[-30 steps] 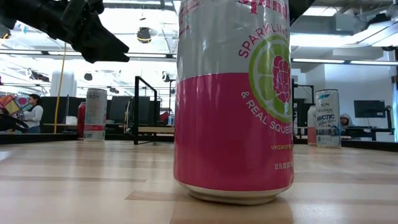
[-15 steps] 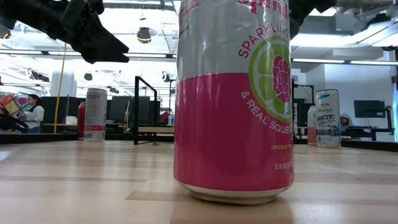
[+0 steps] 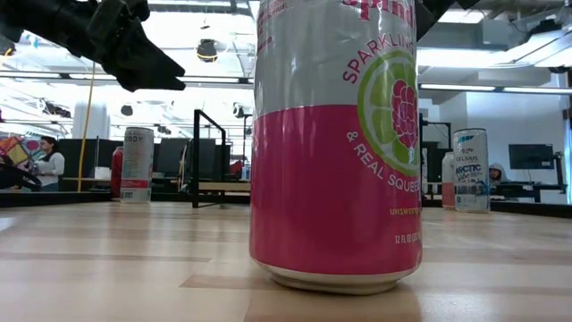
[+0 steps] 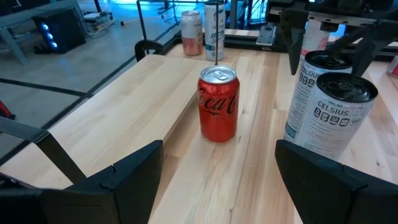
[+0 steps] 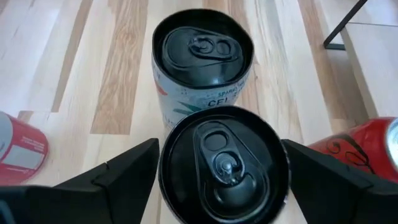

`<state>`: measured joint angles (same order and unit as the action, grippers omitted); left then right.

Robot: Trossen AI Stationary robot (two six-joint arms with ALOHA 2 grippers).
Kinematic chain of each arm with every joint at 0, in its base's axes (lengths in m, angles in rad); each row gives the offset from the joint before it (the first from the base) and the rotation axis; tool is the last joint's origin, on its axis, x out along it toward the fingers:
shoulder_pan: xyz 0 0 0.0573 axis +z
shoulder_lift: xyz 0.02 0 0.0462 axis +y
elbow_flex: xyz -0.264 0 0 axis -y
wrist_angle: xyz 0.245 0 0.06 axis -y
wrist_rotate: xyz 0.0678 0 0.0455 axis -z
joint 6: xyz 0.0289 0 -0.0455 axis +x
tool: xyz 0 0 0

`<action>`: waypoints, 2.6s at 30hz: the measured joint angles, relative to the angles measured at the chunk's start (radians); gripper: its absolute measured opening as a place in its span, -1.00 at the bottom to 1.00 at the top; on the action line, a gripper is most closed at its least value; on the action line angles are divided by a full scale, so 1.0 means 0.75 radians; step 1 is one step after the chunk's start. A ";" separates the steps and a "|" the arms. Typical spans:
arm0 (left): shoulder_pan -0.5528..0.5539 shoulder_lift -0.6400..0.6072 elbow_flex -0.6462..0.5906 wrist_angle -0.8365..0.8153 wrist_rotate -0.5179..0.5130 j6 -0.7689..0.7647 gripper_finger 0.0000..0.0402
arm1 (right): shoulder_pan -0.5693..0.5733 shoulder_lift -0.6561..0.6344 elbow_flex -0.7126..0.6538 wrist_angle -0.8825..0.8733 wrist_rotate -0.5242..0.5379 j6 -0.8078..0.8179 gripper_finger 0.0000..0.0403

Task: Place canned beverage on shelf
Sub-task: Put the bottom right white blue soda can on the shelf

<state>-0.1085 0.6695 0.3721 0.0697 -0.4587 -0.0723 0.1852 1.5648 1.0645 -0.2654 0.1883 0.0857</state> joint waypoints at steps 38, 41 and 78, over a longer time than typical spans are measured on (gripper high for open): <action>0.000 0.000 0.000 -0.011 0.000 0.001 0.48 | -0.445 -0.328 0.437 -0.689 -0.061 -0.409 0.44; 0.000 0.000 0.000 -0.008 0.000 -0.009 0.48 | -0.619 -0.305 0.434 -0.674 -0.231 -0.494 0.44; 0.000 0.000 0.000 -0.014 -0.036 -0.076 0.48 | -1.501 0.079 0.433 -0.438 -0.707 -0.859 0.45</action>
<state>-0.1085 0.6695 0.3721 0.0589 -0.4860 -0.1291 -0.9409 1.6241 1.3891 -0.5940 -0.3416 -0.5587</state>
